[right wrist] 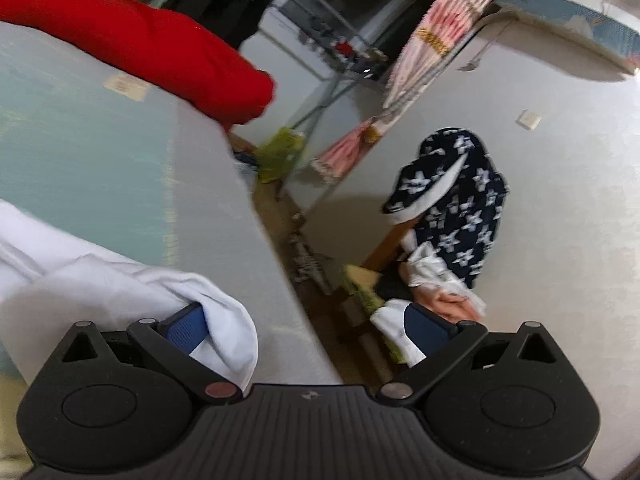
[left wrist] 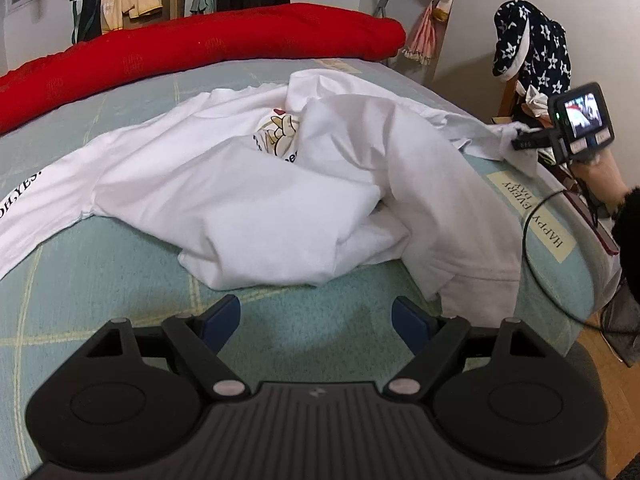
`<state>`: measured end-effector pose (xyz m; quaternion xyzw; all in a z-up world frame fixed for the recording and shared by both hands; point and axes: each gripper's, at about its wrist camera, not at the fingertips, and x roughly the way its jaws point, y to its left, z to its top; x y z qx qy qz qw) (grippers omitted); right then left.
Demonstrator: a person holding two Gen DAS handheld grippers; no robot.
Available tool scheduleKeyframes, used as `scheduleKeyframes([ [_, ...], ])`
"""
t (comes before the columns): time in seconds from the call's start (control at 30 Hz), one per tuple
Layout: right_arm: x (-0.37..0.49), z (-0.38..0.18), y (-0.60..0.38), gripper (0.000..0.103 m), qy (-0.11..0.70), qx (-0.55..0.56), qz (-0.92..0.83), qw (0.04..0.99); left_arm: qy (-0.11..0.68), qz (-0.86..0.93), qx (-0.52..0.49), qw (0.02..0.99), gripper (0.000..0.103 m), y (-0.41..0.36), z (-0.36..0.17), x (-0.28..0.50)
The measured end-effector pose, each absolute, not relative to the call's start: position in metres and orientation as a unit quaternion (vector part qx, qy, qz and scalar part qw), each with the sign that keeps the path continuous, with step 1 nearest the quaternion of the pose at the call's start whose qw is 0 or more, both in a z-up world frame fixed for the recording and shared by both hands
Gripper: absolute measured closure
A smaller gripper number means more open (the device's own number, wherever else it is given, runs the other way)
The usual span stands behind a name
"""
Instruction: Fold clothes
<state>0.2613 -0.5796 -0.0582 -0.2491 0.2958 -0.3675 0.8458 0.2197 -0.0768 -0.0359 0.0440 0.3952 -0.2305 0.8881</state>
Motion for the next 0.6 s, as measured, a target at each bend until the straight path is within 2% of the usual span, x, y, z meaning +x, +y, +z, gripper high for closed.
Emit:
scheduleKeyframes([
  [0.37, 0.278, -0.019, -0.640, 0.000, 0.239, -0.261, -0.449, 0.821, 0.402, -0.228, 0.044, 0.886, 0.020, -0.081, -0.041, 0.229],
  [0.6, 0.265, -0.027, -0.668, 0.000, 0.287, -0.247, -0.449, 0.809, 0.406, -0.234, 0.039, 0.883, 0.020, -0.082, -0.044, 0.227],
])
